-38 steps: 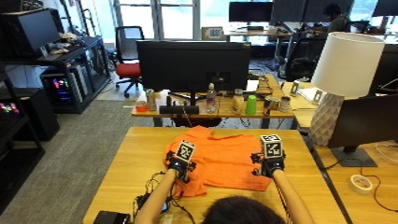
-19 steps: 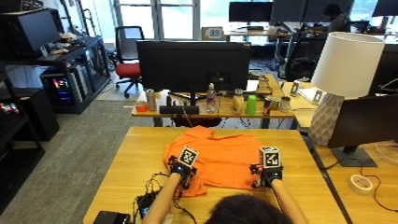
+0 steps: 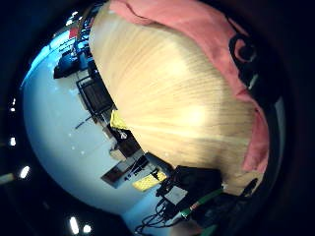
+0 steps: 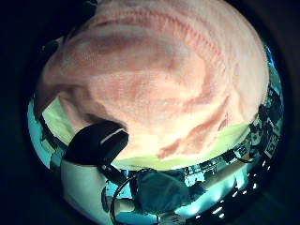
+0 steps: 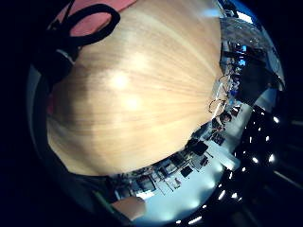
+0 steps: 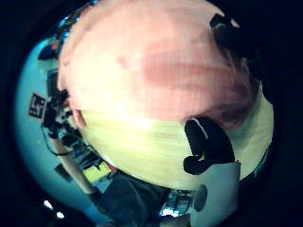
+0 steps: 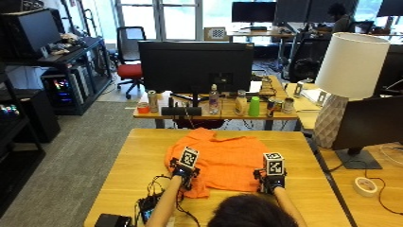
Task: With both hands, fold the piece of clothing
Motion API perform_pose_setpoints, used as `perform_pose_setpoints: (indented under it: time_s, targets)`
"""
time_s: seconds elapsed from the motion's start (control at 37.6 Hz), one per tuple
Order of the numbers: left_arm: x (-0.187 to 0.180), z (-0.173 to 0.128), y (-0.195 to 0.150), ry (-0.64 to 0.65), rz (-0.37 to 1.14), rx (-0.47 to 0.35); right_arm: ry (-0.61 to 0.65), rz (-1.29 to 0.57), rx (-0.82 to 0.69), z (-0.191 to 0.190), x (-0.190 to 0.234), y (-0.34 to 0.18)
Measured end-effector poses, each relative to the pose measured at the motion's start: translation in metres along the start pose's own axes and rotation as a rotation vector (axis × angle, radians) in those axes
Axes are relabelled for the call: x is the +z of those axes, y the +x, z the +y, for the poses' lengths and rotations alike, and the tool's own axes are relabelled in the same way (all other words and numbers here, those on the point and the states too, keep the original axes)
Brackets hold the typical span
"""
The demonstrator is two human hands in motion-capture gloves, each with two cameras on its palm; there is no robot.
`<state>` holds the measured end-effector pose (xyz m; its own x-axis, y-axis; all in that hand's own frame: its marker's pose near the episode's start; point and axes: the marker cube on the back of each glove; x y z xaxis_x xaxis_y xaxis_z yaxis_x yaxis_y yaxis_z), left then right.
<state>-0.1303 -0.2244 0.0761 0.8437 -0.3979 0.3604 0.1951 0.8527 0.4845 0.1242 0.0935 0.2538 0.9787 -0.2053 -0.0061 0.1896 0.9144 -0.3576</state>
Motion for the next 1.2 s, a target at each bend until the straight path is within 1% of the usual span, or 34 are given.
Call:
perform_pose_setpoints:
  time_s: [0.08,0.19,0.27,0.37,0.48,0.53,0.61,0.72,0.85,0.91,0.96,1.09,1.2]
  targets:
    - [-0.001,-0.001,-0.001,0.014,-0.013,-0.012,0.017,-0.022,0.009,0.000,0.000,0.000]
    - [-0.003,-0.002,0.003,0.043,-0.027,0.032,0.060,-0.039,0.018,-0.002,0.000,0.001]
    - [-0.004,0.002,0.005,0.043,-0.037,0.046,0.151,-0.045,0.013,-0.008,-0.002,0.001]
    - [-0.008,0.003,0.008,0.109,-0.036,0.041,0.286,-0.017,0.048,-0.013,-0.003,0.004]
    - [-0.010,0.001,0.013,0.175,-0.044,0.093,0.348,0.004,0.068,-0.016,-0.005,0.006]
    - [-0.012,-0.001,0.015,0.228,-0.049,0.112,0.351,0.012,0.071,-0.016,-0.006,0.007]
    - [-0.015,-0.004,0.017,0.291,-0.065,0.115,0.343,0.010,0.055,-0.018,-0.008,0.007]
    - [-0.018,-0.010,0.018,0.352,-0.083,0.119,0.293,-0.004,0.043,-0.014,-0.008,0.009]
    - [-0.017,-0.006,0.015,0.287,-0.084,0.076,0.249,-0.021,0.041,-0.010,-0.009,0.013]
    - [-0.018,-0.005,0.013,0.289,-0.099,0.046,0.230,-0.025,0.035,-0.008,-0.009,0.013]
    - [-0.020,-0.002,0.011,0.292,-0.112,0.039,0.214,-0.022,0.033,-0.005,-0.010,0.015]
    - [-0.029,0.012,0.016,0.255,-0.108,0.136,0.182,-0.001,0.049,0.008,-0.020,0.024]
    - [-0.039,0.029,0.012,0.183,-0.111,0.160,0.199,0.010,0.067,0.017,-0.035,0.032]
